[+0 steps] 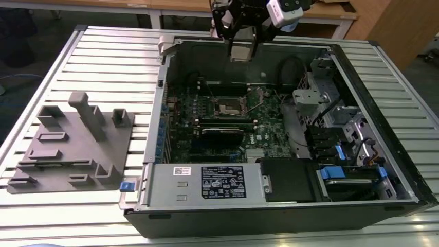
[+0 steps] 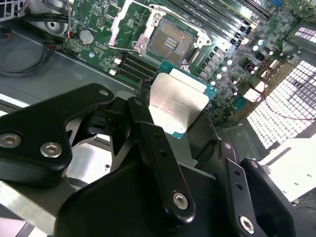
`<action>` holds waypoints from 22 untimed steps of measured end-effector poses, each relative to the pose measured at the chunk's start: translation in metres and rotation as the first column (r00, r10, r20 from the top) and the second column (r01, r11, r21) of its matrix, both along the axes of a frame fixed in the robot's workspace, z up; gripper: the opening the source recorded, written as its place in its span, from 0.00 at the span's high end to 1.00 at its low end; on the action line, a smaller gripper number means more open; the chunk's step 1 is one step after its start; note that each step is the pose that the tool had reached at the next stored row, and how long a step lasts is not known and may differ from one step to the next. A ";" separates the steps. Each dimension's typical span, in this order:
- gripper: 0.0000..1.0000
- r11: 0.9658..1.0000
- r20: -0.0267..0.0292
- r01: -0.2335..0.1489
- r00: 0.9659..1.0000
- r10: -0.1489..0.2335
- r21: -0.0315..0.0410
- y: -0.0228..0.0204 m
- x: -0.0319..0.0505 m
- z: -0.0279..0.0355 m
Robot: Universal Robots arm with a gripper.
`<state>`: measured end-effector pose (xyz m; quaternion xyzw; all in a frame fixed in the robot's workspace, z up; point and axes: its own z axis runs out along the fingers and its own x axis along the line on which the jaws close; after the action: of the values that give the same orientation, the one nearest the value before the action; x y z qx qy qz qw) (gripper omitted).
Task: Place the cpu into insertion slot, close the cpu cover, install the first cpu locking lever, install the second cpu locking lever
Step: 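Place the cpu into insertion slot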
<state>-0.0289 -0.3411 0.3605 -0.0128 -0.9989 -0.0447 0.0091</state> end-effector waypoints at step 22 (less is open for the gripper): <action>0.46 1.000 0.000 0.000 1.000 0.000 0.000 0.0000 0.0000 -0.0087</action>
<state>-0.0289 -0.3411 0.3518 -0.0128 -0.9989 -0.0444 0.0091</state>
